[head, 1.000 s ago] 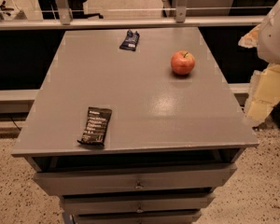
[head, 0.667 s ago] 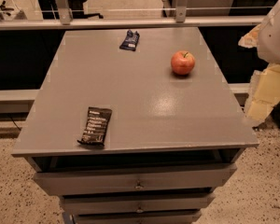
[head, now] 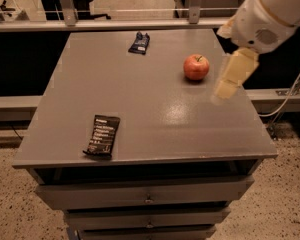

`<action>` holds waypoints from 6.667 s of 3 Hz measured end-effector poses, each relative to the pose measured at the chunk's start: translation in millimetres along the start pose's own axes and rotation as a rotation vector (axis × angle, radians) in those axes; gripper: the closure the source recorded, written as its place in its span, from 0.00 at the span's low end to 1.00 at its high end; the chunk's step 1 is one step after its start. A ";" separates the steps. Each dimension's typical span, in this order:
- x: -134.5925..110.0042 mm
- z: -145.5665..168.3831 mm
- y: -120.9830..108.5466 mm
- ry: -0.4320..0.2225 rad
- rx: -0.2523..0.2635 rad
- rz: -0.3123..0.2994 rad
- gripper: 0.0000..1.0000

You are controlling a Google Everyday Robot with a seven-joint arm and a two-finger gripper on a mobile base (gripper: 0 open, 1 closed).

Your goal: Move rxbar blueberry near rxbar chocolate

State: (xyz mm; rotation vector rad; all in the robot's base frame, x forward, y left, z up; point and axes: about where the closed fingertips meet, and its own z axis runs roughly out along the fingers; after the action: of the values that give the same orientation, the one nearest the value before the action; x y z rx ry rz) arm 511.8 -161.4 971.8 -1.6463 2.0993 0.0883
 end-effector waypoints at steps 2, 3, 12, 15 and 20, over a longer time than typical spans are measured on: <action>-83.9 58.0 -83.3 -0.252 0.016 0.190 0.00; -84.0 58.1 -83.3 -0.252 0.016 0.190 0.00; -155.7 283.3 -265.6 -0.410 0.261 0.575 0.23; -159.2 288.6 -266.6 -0.442 0.240 0.596 0.91; -171.0 156.0 -173.0 -0.553 0.061 0.325 1.00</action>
Offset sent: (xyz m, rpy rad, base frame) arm 0.1661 0.1064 0.0050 0.4491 -0.0329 -0.2123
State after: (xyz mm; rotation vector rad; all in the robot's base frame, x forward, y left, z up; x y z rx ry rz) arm 752.1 -3.9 941.0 -1.0688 1.8820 0.5157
